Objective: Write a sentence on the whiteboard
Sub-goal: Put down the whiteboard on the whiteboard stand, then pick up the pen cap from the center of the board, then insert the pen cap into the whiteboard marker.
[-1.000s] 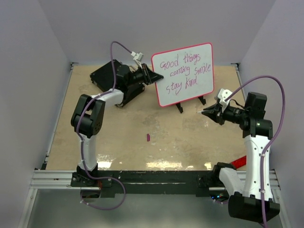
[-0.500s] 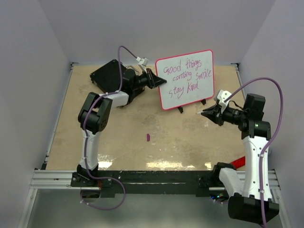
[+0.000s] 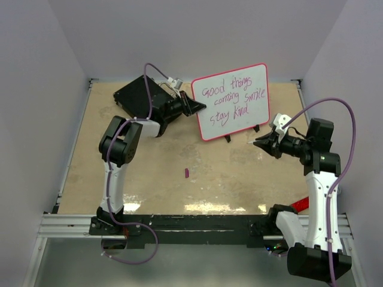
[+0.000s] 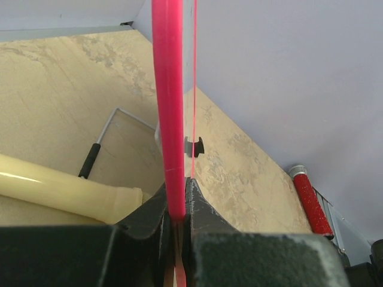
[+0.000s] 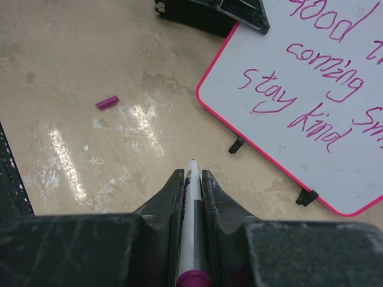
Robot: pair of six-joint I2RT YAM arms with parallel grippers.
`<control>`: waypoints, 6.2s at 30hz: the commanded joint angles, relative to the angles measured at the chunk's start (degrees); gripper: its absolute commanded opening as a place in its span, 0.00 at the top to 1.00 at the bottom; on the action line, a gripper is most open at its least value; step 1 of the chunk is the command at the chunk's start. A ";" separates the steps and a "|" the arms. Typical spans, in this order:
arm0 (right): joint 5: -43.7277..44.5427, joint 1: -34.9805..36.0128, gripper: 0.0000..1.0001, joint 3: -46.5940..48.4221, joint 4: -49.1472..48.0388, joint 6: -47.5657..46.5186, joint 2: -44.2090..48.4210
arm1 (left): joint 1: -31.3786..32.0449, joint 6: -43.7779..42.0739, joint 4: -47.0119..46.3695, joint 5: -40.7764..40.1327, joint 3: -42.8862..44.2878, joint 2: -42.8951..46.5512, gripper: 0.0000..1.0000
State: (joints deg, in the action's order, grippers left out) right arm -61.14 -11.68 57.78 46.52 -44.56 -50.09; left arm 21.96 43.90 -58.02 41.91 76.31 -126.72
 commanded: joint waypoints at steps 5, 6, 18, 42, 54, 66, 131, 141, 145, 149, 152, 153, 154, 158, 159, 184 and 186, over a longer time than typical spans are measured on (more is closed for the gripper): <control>-0.82 -0.27 1.00 -0.12 -1.52 0.79 0.78 | -0.95 -2.41 -10.89 -1.04 -4.42 1.21 0.85; -0.82 -0.27 1.00 -0.12 -1.52 0.79 0.69 | -1.04 -2.33 -11.06 -1.04 -4.59 1.12 0.82; -0.64 -0.27 1.00 -0.39 -1.70 0.87 0.78 | -1.12 -2.85 -8.78 -2.45 -4.16 0.85 0.58; 0.23 -0.36 1.00 -0.74 -2.31 0.79 0.25 | -2.35 -8.83 -1.84 -10.61 -12.13 9.73 0.00; 1.29 -0.36 1.00 -3.72 -7.14 2.10 -0.89 | -3.41 -9.45 11.84 -22.48 -34.48 36.70 0.00; 0.76 -0.53 1.00 -6.71 -10.75 3.33 -0.10 | 10.81 -13.76 63.61 -36.43 -35.98 60.53 0.02; 0.41 -0.53 1.00 -6.80 -8.73 1.49 2.71 | 27.00 -22.89 86.42 -47.19 -15.76 23.27 0.69; 0.50 -0.45 1.00 -6.80 -8.91 1.58 2.45 | 24.98 -22.80 82.10 -43.75 -19.80 23.44 0.92; 0.33 -0.45 1.00 -6.80 -8.64 1.31 1.92 | 24.98 -25.61 81.49 -43.76 -19.80 25.64 1.00; -0.72 -0.45 1.00 -6.63 -7.94 0.61 1.31 | 25.07 -31.31 79.03 -43.32 -19.98 30.11 1.00; -1.87 -0.53 1.00 -6.45 -7.41 0.17 -0.09 | 24.98 -34.57 76.05 -40.87 -19.71 33.88 1.00; -2.83 -0.53 1.00 -6.36 -7.15 0.00 -0.71 | 25.15 -37.02 74.91 -40.25 -19.89 34.86 1.00; -3.45 -0.45 1.00 -6.10 -6.71 -0.44 -1.59 | 25.15 -38.35 73.76 -39.37 -19.97 35.91 1.00; -6.61 -0.27 1.00 -3.91 -1.37 -5.09 -6.51 | 25.42 -42.58 62.72 -35.15 -23.91 42.50 1.00; -7.40 -0.10 1.00 -3.47 -0.39 -5.97 -8.95 | 25.42 -43.54 60.33 -32.27 -24.89 43.30 1.00; -11.89 10.89 1.00 2.25 7.88 -15.56 -25.24 | 29.72 -43.64 27.61 -18.27 -28.33 35.14 1.00; -11.54 11.07 1.00 2.08 7.71 -15.39 -25.41 | 29.90 -43.55 27.61 -18.18 -28.15 34.87 1.00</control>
State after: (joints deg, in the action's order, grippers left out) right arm -71.50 -1.04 58.17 53.98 -59.07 -75.68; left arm 51.27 1.83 -25.71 22.02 45.39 -91.50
